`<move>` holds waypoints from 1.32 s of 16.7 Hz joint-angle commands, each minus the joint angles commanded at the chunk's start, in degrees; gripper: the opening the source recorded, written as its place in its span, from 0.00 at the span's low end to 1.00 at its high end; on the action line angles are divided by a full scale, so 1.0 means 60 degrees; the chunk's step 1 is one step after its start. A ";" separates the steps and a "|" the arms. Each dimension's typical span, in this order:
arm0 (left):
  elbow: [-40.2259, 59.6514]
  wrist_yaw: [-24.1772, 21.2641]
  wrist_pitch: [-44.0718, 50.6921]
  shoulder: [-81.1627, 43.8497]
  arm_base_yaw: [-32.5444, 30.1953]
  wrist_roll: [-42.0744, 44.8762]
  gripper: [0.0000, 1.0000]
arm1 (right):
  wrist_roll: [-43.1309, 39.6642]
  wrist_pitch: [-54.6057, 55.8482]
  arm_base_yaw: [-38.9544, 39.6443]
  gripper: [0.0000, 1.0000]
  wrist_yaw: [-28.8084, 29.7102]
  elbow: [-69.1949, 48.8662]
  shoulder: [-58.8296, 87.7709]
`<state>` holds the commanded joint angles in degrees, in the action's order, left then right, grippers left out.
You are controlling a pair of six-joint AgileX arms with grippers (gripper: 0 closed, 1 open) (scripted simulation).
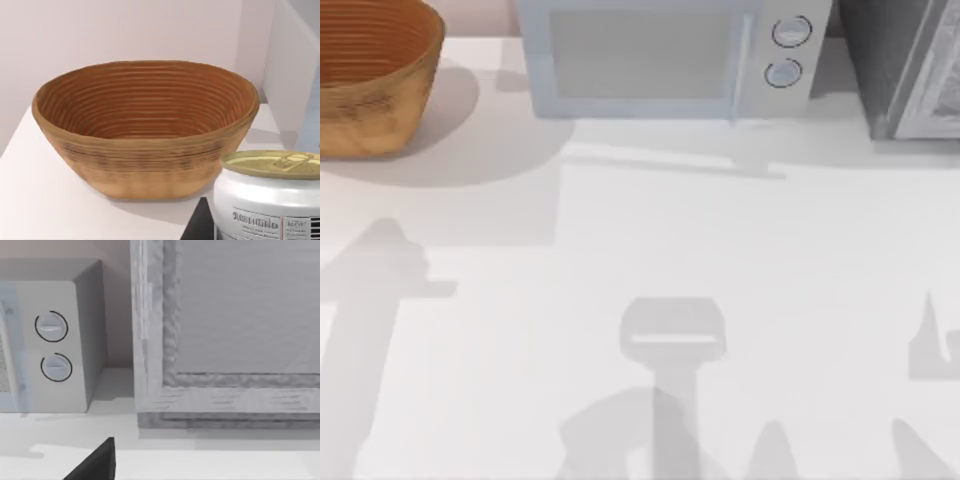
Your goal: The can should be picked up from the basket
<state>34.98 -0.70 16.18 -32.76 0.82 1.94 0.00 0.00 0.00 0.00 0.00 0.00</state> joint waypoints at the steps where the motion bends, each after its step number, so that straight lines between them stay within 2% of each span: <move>1: -0.0943 0.0030 -0.0428 0.0888 -0.0033 -0.0039 0.00 | 0.0000 0.0000 0.0000 1.00 0.0000 0.0000 0.0000; 5: -0.4045 0.0105 -0.1823 0.3773 -0.0113 -0.0196 0.00 | 0.0000 0.0000 0.0000 1.00 0.0000 0.0000 0.0000; 9: -0.5653 0.0118 -0.2605 0.5296 -0.0136 -0.0308 0.00 | 0.0000 0.0000 0.0000 1.00 0.0000 0.0000 0.0000; 17: -0.5828 0.0098 -0.2692 0.5333 -0.0128 -0.0306 0.00 | 0.0000 0.0000 0.0000 1.00 0.0000 0.0000 0.0000; 22: -0.5398 -0.0529 -0.3388 0.3666 -0.0235 -0.0276 0.00 | 0.0000 0.0000 0.0000 1.00 0.0000 0.0000 0.0000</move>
<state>2.59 -3.88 -4.15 -10.77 -0.59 0.28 0.00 0.00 0.00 0.00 0.00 0.00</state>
